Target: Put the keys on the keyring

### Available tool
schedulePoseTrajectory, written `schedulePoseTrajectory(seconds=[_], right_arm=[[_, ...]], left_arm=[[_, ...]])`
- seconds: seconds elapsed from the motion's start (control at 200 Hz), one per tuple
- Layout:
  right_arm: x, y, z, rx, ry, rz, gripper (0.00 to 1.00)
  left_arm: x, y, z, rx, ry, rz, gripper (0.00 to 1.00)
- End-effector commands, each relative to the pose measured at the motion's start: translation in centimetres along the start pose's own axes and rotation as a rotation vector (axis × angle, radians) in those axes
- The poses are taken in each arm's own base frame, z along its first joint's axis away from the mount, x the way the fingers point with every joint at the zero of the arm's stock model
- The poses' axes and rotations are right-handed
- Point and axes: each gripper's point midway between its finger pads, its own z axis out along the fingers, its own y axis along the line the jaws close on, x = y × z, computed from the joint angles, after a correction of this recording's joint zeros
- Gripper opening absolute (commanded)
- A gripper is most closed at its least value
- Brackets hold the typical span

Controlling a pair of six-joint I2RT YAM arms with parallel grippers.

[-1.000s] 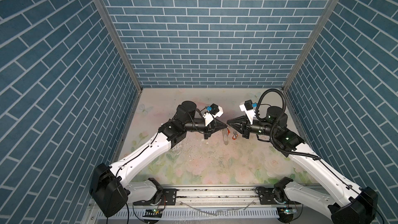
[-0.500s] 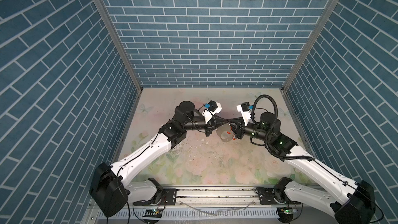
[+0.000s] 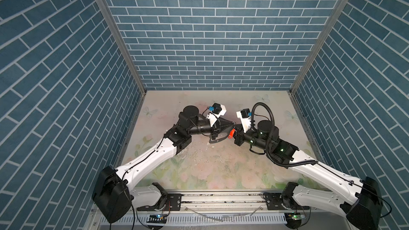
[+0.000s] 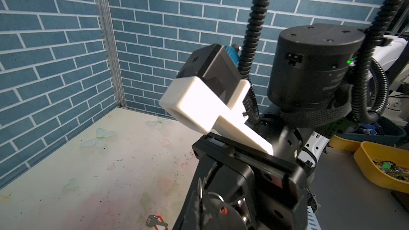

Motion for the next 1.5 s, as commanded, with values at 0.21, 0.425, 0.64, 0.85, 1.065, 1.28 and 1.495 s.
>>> schedulePoseTrajectory(seconds=[0.21,0.425,0.64,0.85,1.065,1.28,1.495], right_arm=[[-1.5,-2.2,-2.3,0.183,-0.022,-0.164,0.09],[-1.9,-3.0,-3.3,0.239,0.000,-0.239,0.10],[-3.6,-3.8,-5.2,0.279,-0.030,-0.298,0.11],[-5.1,-1.2,-6.5,0.088,-0.070,-0.324,0.17],[-3.3,1.7,-5.6,-0.155,0.003,-0.376,0.17],[-2.5,3.0,-5.2,-0.259,0.023,-0.369,0.18],[-2.7,2.9,-5.1,-0.248,0.017,-0.364,0.19]], left_arm=[[0.3,0.3,-0.4,-0.027,-0.039,-0.002,0.00],[0.0,0.4,-0.7,-0.005,-0.056,-0.011,0.00],[-0.5,0.5,-1.4,0.041,-0.066,-0.028,0.00],[-0.4,-0.3,-1.4,0.109,-0.039,-0.033,0.00],[-0.6,-0.8,-1.3,0.146,-0.038,-0.039,0.00],[-0.7,-0.9,-1.4,0.147,-0.041,-0.037,0.00],[-0.7,-1.1,-1.5,0.152,-0.038,-0.039,0.00]])
